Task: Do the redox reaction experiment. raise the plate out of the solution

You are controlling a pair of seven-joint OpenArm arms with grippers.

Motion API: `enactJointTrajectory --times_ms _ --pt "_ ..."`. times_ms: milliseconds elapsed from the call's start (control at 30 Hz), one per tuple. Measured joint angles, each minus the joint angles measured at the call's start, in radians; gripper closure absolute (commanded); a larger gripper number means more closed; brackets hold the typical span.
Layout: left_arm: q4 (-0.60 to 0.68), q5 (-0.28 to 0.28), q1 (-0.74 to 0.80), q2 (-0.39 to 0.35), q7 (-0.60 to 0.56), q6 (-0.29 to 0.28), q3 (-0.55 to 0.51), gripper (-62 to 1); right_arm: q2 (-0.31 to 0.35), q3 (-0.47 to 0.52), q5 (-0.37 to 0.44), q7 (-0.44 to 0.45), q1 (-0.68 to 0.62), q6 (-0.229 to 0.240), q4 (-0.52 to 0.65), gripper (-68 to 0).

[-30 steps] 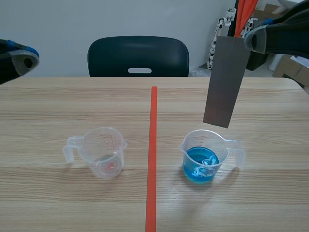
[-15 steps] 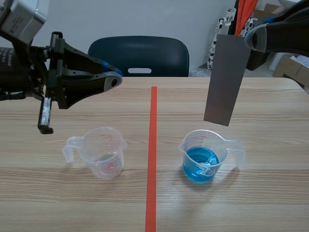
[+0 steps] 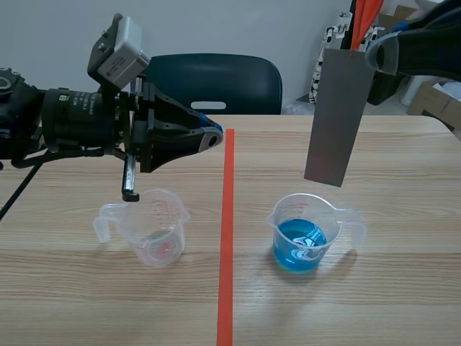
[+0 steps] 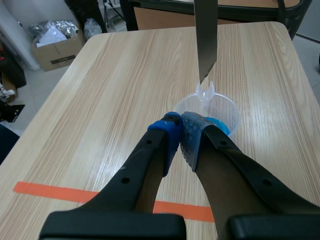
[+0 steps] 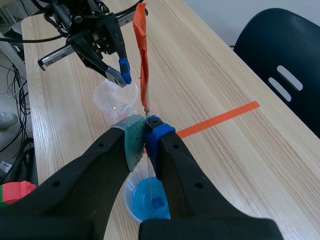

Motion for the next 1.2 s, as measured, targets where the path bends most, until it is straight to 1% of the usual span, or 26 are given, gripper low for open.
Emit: enactJointTrajectory --times_ms 167,400,533,633,700,900,1200 --pt "-0.045 0.001 -0.016 0.050 0.061 -0.001 0.012 -1.5 0.000 0.000 0.000 0.000 0.000 0.000 0.000 -0.6" --pt "-0.063 0.000 -0.017 0.101 0.066 -0.001 0.012 -1.5 0.000 0.000 0.000 0.000 0.000 0.000 0.000 -0.6" --pt "-0.063 0.005 -0.017 0.110 0.068 -0.001 0.012 -1.5 0.000 0.000 0.000 0.000 0.000 0.000 0.000 -0.6" --pt "-0.063 0.029 -0.017 0.111 0.083 -0.001 0.012 -1.7 0.000 0.000 0.000 0.000 0.000 0.000 0.000 -0.6" --pt "-0.063 0.030 -0.017 0.119 0.113 -0.001 0.012 -1.7 0.000 0.000 0.000 0.000 0.000 0.000 0.000 -0.6" --pt "-0.063 0.030 -0.017 0.140 0.127 -0.001 0.012 -1.7 0.000 0.000 0.000 0.000 0.000 0.000 0.000 -0.6" --pt "-0.063 0.030 -0.019 0.141 0.131 -0.001 0.032 -1.7 0.000 0.000 0.000 0.000 0.000 0.000 0.000 -0.6"
